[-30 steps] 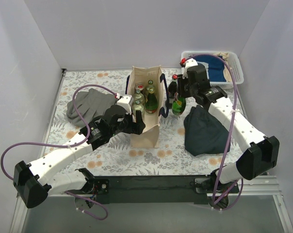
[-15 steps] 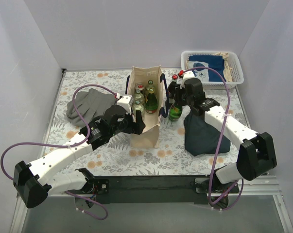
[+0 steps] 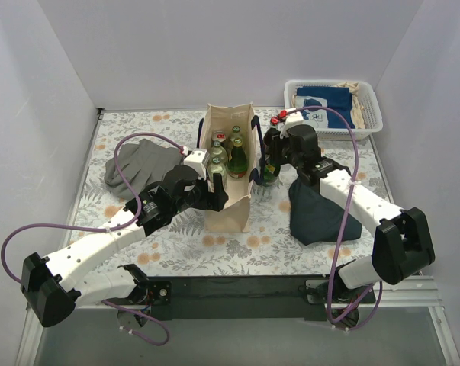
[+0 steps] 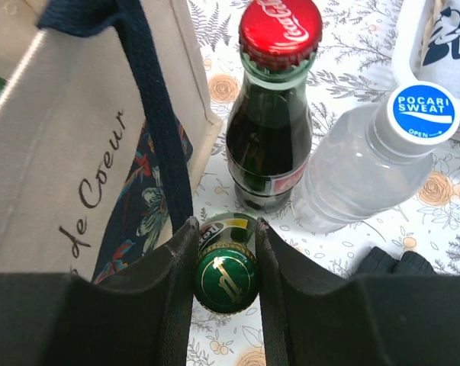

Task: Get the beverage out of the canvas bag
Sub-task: Place the drink at the center of the board.

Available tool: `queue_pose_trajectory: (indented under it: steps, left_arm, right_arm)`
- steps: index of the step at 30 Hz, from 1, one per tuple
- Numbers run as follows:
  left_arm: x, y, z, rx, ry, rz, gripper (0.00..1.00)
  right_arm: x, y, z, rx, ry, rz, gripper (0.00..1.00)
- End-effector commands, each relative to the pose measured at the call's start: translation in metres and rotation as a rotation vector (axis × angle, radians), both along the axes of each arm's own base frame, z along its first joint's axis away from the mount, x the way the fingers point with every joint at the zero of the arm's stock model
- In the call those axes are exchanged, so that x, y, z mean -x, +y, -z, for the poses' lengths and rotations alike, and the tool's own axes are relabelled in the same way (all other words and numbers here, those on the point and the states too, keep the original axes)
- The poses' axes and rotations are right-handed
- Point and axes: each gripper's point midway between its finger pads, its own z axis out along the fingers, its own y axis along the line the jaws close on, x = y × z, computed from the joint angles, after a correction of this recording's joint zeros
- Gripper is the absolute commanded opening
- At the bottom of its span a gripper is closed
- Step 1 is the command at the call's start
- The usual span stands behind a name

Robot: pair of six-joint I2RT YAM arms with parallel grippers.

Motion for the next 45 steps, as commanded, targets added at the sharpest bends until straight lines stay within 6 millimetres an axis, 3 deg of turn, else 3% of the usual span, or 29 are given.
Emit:
queue_pose_trajectory:
  steps: [1, 13, 22, 31, 33, 37, 40, 45]
  left_arm:
    - [0.000, 0.009, 0.007, -0.042, -0.003, -0.023, 0.76]
    - [-0.001, 0.010, 0.009, -0.052, -0.004, -0.027, 0.76]
    - [-0.001, 0.010, 0.009, -0.051, -0.003, -0.030, 0.76]
    - [-0.001, 0.010, 0.010, -0.054, -0.001, -0.026, 0.76]
    - [-0.001, 0.010, 0.011, -0.054, 0.000, -0.024, 0.76]
    - [0.000, 0.009, 0.011, -0.052, 0.003, -0.021, 0.76]
    - [0.000, 0.009, 0.009, -0.046, -0.001, -0.023, 0.76]
    - [0.000, 0.008, 0.009, -0.045, 0.002, -0.018, 0.76]
  right_arm:
    - [-0.020, 0.016, -0.080, -0.130, -0.245, -0.016, 0.01]
    - [-0.023, 0.030, -0.050, -0.082, -0.205, -0.045, 0.01]
    - [-0.025, 0.032, -0.054, -0.074, -0.231, -0.041, 0.01]
    - [-0.020, 0.028, -0.035, -0.070, -0.183, -0.021, 0.01]
    - [-0.018, 0.029, -0.031, -0.077, -0.168, -0.028, 0.12]
    - [-0.015, 0.029, -0.029, -0.091, -0.156, -0.026, 0.22]
    - [-0.014, 0.028, -0.033, -0.095, -0.163, -0.021, 0.44]
    - [-0.013, 0.024, -0.041, -0.097, -0.181, -0.013, 0.47]
